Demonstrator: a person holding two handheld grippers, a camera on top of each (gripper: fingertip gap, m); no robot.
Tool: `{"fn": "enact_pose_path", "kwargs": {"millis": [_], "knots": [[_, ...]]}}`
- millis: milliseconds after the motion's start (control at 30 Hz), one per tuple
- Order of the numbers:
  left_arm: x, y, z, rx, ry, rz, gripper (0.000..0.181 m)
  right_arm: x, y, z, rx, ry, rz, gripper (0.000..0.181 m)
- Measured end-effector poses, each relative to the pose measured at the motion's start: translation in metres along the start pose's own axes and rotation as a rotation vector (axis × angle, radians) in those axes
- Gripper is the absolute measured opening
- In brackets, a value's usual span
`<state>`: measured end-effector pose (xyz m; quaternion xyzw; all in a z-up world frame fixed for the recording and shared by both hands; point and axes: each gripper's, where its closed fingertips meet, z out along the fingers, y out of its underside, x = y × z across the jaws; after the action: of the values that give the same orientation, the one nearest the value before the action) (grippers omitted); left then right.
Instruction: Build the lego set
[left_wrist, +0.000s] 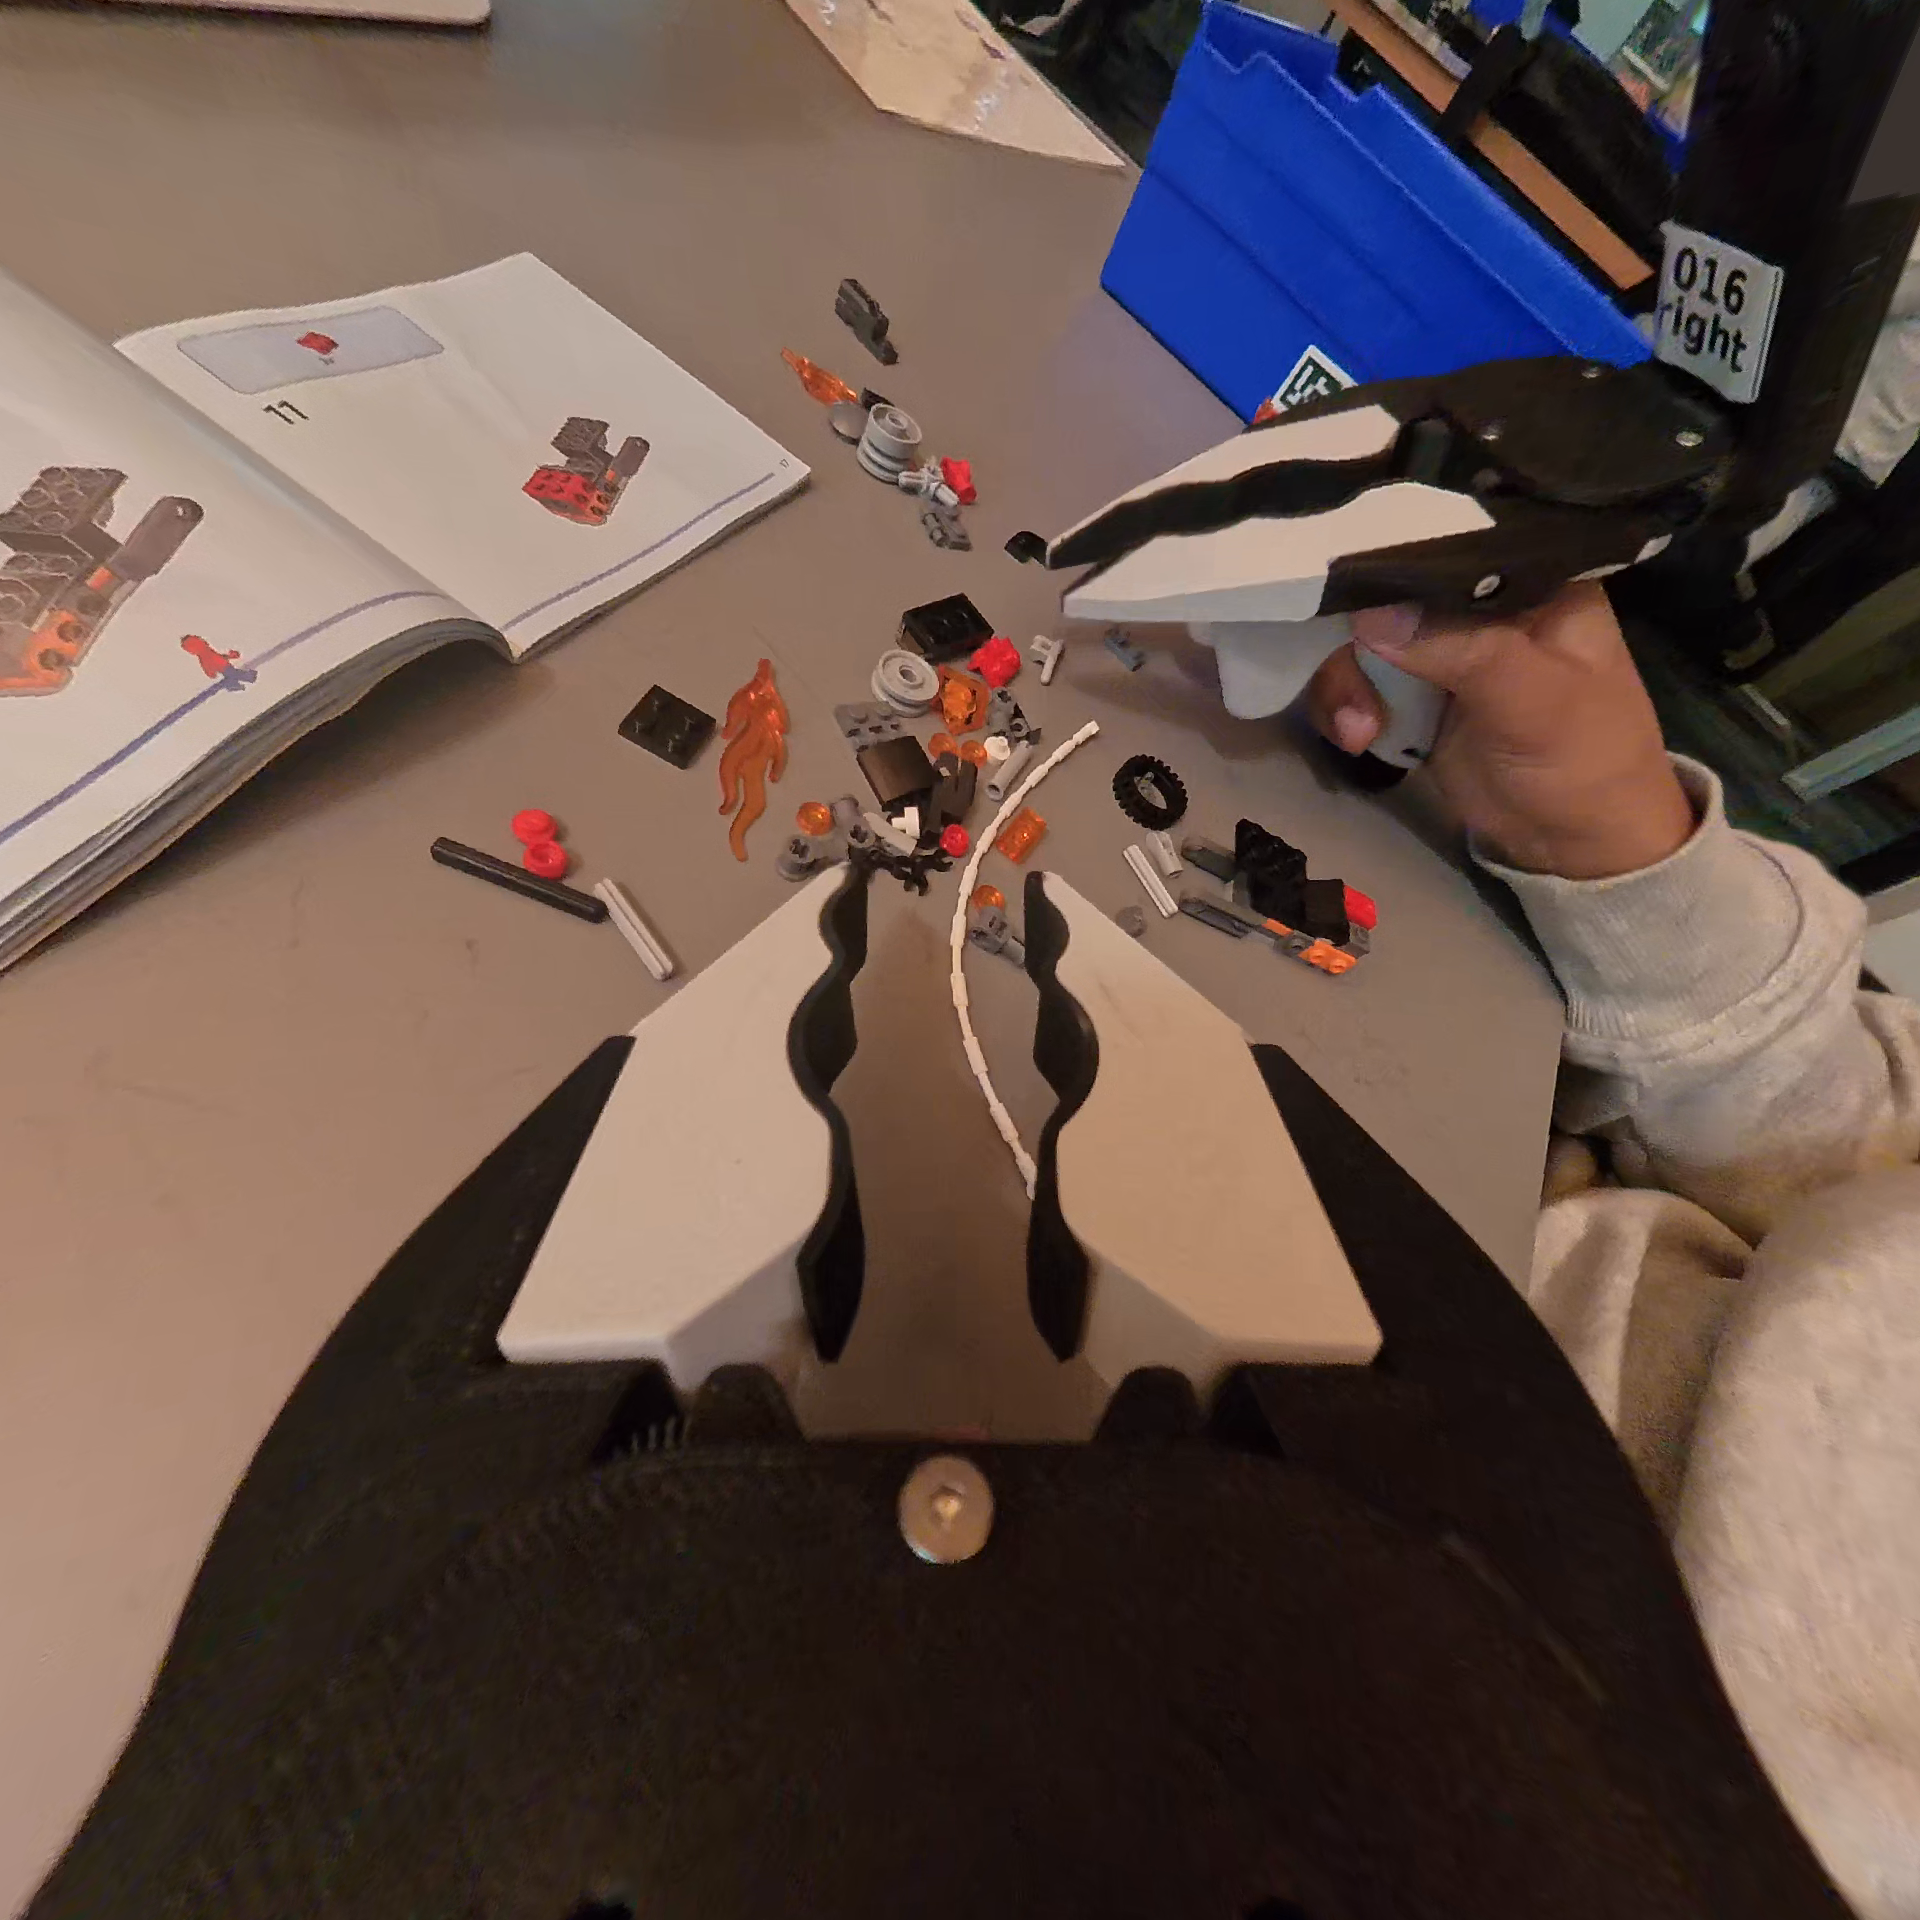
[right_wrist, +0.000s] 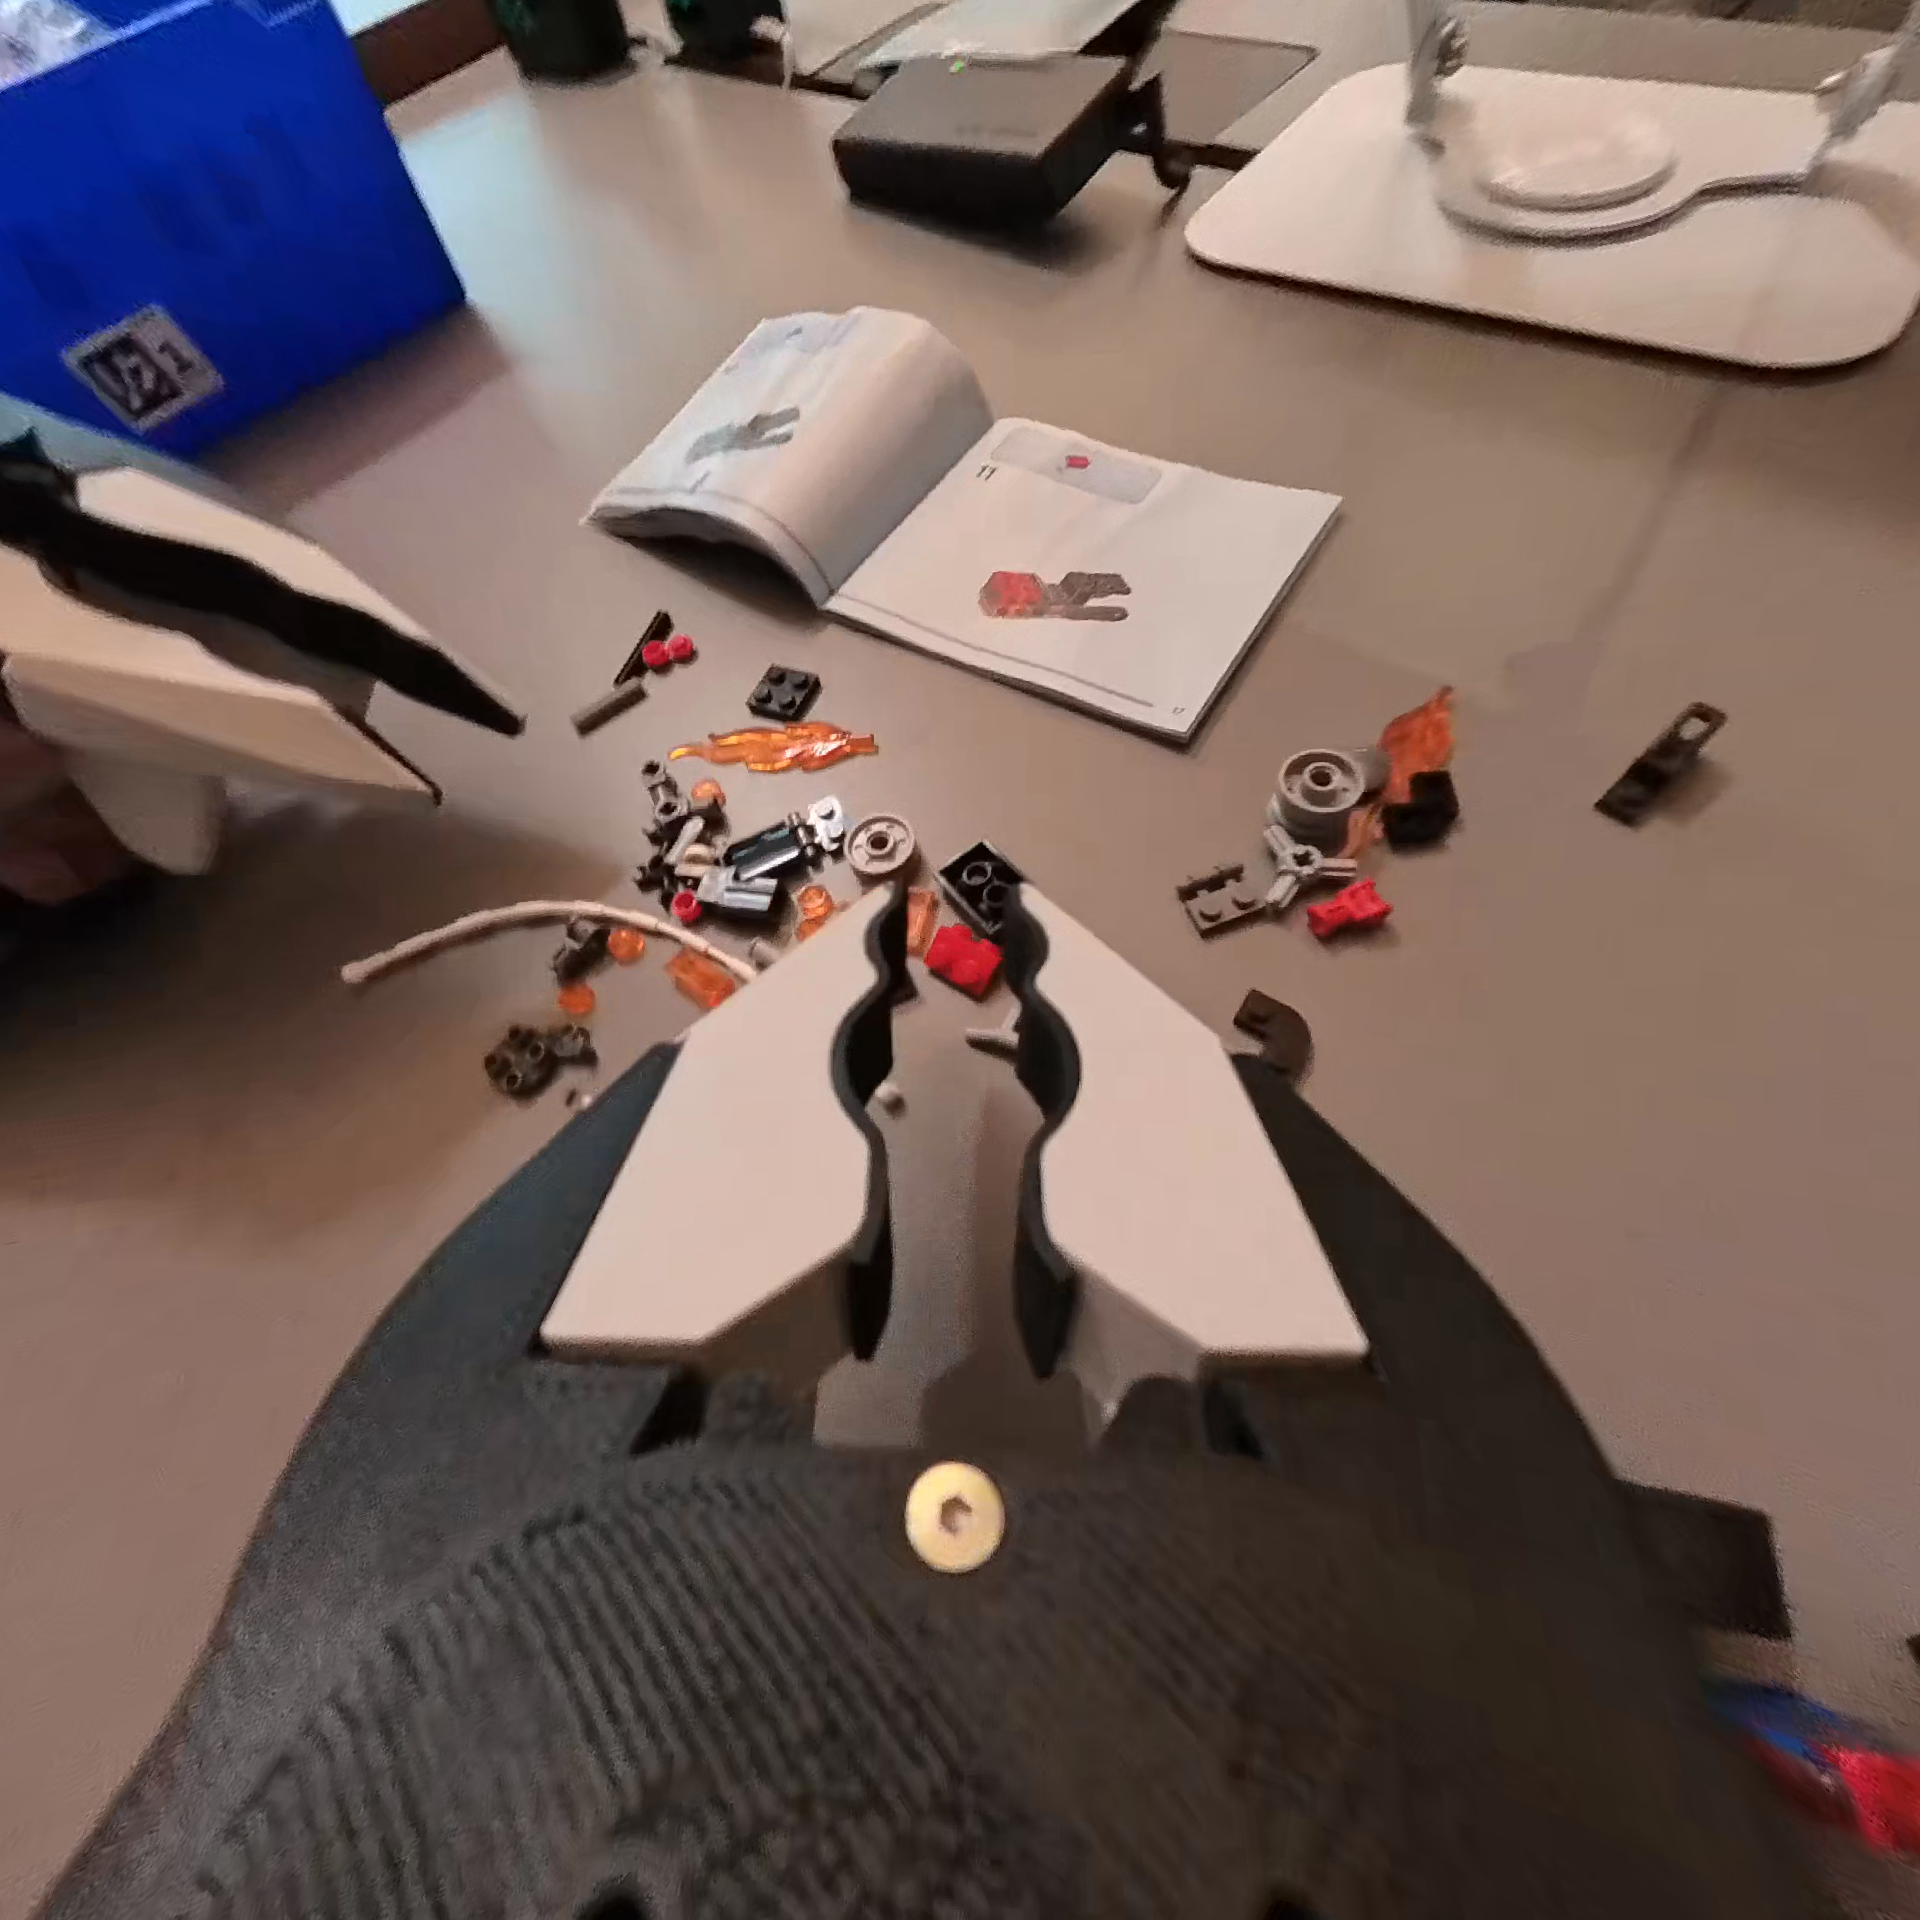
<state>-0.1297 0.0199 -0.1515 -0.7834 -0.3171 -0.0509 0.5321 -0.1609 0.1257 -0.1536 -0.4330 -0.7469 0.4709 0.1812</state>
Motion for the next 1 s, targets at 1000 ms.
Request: {"fn": "enact_pose_path", "kwargs": {"millis": [1000], "knots": [[0.021,-0.005,0.001,0.043,0.096,0.055,0.033,-0.014,0.002,-0.003,0.008,-0.033,-0.081,0.015]]}}
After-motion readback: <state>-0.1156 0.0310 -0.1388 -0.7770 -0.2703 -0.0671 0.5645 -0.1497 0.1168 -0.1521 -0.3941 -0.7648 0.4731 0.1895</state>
